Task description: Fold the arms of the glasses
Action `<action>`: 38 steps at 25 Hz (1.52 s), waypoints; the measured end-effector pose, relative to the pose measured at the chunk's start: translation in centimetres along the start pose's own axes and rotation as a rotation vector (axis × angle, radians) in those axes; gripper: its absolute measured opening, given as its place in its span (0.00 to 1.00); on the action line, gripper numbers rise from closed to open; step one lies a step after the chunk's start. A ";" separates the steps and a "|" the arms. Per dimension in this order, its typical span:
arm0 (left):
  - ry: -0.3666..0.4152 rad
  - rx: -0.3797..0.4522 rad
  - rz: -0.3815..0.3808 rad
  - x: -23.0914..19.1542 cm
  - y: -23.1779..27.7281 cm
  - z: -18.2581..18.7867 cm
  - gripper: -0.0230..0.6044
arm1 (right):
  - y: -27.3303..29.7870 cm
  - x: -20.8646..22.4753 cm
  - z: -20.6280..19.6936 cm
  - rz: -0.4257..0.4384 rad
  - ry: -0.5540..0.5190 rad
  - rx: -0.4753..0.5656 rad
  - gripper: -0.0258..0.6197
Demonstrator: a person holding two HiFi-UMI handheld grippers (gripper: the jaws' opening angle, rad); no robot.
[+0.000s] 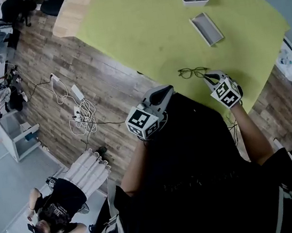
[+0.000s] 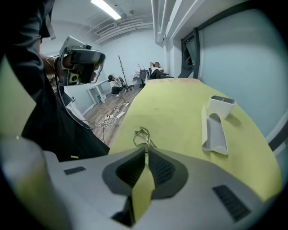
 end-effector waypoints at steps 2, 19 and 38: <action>-0.002 -0.009 0.005 0.0 -0.1 -0.2 0.07 | 0.3 0.1 -0.6 0.003 -0.003 -0.016 0.11; -0.007 -0.030 0.058 -0.3 -0.9 -0.3 0.07 | 3.1 1.2 -3.9 0.024 0.020 -0.096 0.11; 0.003 -0.037 0.070 0.1 -1.2 -0.7 0.07 | 5.2 1.2 -5.0 0.022 0.010 -0.148 0.11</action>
Point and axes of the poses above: the fingertips, and each gripper's own axes: y forward along the fingers, x to its right, z out of its top, the point moved 6 cm from there along -y, backward along the fingers
